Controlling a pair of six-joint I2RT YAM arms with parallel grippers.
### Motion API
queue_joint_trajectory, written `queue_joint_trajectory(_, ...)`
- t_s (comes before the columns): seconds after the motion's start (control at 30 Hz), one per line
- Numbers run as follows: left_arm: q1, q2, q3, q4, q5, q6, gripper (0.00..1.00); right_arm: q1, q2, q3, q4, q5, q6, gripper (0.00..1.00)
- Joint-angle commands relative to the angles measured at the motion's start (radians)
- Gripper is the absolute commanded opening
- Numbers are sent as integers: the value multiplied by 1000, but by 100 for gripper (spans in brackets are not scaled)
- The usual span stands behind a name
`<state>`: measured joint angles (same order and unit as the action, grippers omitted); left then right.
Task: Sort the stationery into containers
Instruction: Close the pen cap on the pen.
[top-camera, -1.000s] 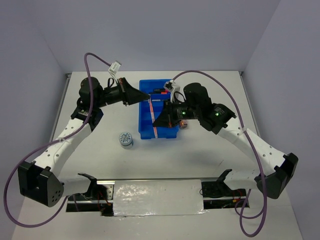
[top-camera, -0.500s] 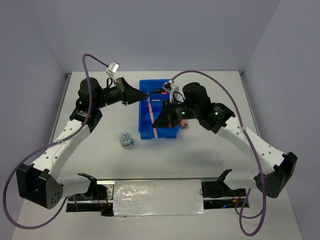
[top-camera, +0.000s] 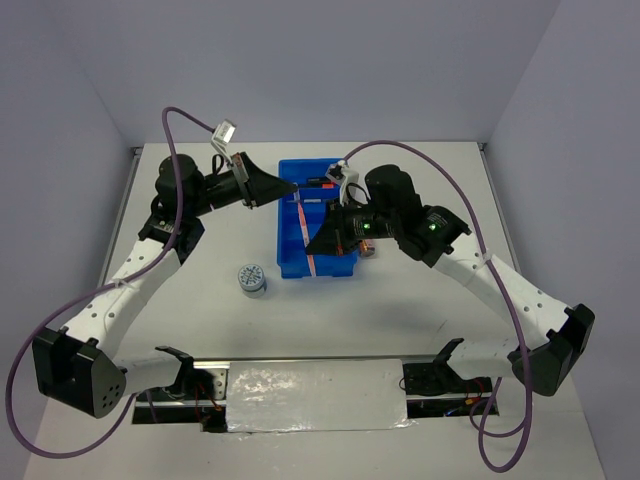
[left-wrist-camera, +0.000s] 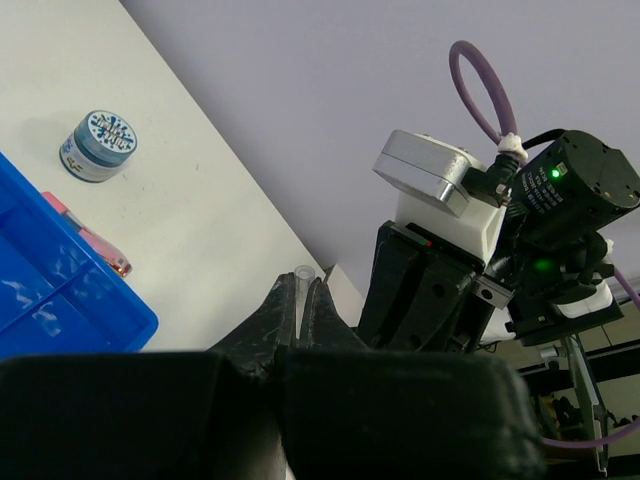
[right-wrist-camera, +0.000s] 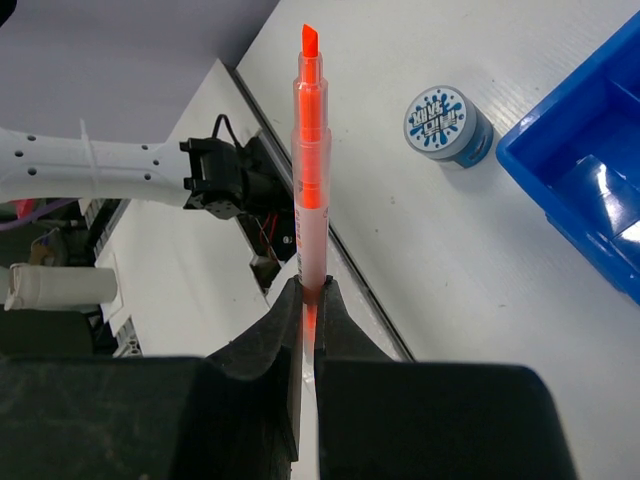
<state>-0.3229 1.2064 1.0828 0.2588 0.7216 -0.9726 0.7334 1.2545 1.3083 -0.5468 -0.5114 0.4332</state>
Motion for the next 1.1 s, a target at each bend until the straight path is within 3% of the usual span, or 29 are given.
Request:
queue_joint_trajectory(0.0, -1, -8, 40, 59, -4, -15, 0, 1, -13, -3, 10, 5, -2, 0)
queue_joint_trajectory(1.07, -2, -30, -50, 155, 22, -77, 0, 1, 20, 46, 2, 22, 6, 0)
